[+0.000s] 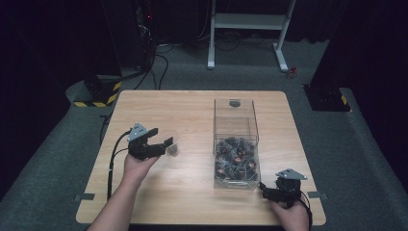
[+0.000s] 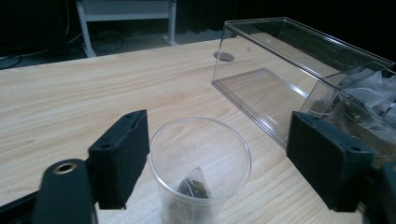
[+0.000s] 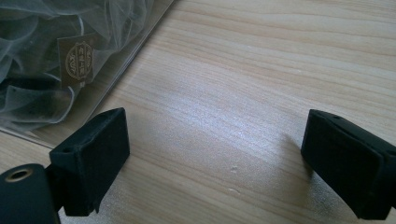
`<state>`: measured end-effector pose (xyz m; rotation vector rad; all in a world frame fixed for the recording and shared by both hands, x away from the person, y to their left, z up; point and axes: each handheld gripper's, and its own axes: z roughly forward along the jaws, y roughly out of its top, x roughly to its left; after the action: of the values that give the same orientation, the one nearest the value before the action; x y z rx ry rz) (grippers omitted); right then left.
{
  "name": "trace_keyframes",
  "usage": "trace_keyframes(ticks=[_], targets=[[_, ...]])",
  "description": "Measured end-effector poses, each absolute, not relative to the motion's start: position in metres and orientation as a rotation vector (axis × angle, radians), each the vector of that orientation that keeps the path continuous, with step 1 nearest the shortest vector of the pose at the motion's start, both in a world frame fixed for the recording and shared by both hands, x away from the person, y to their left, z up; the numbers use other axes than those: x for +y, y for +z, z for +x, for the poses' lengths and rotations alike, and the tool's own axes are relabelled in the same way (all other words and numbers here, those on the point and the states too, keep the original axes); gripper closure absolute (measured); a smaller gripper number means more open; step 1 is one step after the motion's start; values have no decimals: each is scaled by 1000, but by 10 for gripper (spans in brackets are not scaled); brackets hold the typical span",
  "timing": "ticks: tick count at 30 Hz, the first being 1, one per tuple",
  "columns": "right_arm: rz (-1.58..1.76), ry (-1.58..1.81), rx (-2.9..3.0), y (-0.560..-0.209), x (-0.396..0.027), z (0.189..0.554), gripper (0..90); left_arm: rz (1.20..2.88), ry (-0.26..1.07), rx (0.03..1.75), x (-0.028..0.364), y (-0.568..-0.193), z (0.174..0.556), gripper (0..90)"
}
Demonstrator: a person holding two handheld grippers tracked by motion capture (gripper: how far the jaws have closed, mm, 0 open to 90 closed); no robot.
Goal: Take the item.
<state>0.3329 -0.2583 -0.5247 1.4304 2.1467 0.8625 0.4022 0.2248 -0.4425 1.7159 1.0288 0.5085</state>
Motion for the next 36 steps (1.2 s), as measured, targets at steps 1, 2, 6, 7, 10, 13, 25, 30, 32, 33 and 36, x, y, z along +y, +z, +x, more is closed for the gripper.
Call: trace_keyframes(ticks=[1,2,6,7,10,13,25,30,32,33,36], targets=[[1430,862,2147,-525,-258,333,76,1718,512,1029,225,-442,401,199],[1430,862,2147,-525,-258,333,76,1723,520,1026,226,-441,400,187],[1431,862,2147,-525,-258,333,76,1726,518,1028,228,-440,395,164],[1430,863,2147,-525,-258,333,76,1726,513,1029,230,-441,394,162],[1431,862,2147,-525,-258,333,76,1728,514,1033,234,-442,390,161],[1431,862,2147,-525,-258,333,76,1732,513,1040,238,-444,385,160],[1430,863,2147,-525,-258,333,76,1695,470,1104,251,-462,365,162],[1431,863,2147,-525,-258,333,76,1787,485,1102,262,-475,355,165],[1430,862,2147,-525,-258,333,76,1807,480,1111,265,-480,350,167],[1430,862,2147,-525,-258,333,76,1817,486,1118,265,-484,348,169],[1431,862,2147,-525,-258,333,76,1866,490,1137,265,-493,340,174]])
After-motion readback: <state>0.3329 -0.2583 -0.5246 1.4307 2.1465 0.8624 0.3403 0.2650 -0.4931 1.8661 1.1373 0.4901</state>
